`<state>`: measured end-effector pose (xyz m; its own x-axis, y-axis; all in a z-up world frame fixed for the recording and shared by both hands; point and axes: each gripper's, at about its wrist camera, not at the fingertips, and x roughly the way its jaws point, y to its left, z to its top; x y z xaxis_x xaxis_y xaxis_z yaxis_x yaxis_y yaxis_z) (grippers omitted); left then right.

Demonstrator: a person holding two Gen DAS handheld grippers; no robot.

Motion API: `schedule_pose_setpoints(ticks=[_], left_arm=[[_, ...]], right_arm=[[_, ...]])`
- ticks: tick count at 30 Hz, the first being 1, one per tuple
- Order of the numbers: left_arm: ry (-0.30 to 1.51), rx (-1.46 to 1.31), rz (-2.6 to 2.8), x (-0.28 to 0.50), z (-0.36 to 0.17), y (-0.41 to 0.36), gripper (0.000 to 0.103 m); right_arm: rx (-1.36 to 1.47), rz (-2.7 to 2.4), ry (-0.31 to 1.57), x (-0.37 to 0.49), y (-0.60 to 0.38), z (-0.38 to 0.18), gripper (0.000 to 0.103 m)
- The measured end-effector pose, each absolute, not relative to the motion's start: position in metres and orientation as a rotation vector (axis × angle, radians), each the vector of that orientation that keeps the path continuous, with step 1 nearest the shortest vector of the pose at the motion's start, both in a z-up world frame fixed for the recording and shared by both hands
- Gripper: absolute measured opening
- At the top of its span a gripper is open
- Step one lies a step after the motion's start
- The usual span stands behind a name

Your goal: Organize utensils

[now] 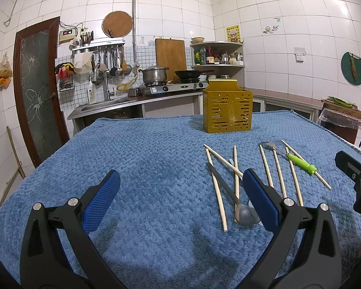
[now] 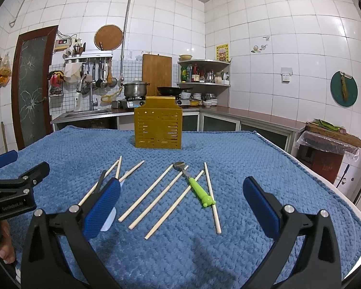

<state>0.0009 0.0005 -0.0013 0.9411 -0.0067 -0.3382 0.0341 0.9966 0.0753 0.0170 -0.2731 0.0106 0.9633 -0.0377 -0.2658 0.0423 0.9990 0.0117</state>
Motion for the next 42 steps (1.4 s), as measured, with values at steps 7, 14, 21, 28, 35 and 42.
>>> schedule_pose_setpoints(ticks=[7, 14, 21, 28, 35, 42], left_arm=[[0.348, 0.080, -0.021, 0.0037, -0.0089, -0.0016, 0.098], [0.346, 0.077, -0.022, 0.0009, -0.0070, -0.0077, 0.098], [0.349, 0.077, -0.022, 0.0022, -0.0050, -0.0042, 0.098], [0.350, 0.076, -0.022, 0.0023, -0.0048, -0.0037, 0.098], [0.350, 0.075, -0.023, 0.0022, -0.0050, -0.0034, 0.098], [0.351, 0.075, -0.024, 0.0033, -0.0069, -0.0052, 0.098]], right_arm=[[0.016, -0.043, 0.264, 0.0167, -0.2736, 0.0110, 0.099], [0.016, -0.043, 0.264, 0.0175, -0.2745, 0.0120, 0.099], [0.020, -0.044, 0.267, 0.0176, -0.2757, 0.0106, 0.099], [0.022, -0.043, 0.273, 0.0177, -0.2758, 0.0100, 0.099], [0.030, -0.044, 0.271, 0.0183, -0.2766, 0.0081, 0.099], [0.032, -0.045, 0.269, 0.0181, -0.2760, 0.0074, 0.099]])
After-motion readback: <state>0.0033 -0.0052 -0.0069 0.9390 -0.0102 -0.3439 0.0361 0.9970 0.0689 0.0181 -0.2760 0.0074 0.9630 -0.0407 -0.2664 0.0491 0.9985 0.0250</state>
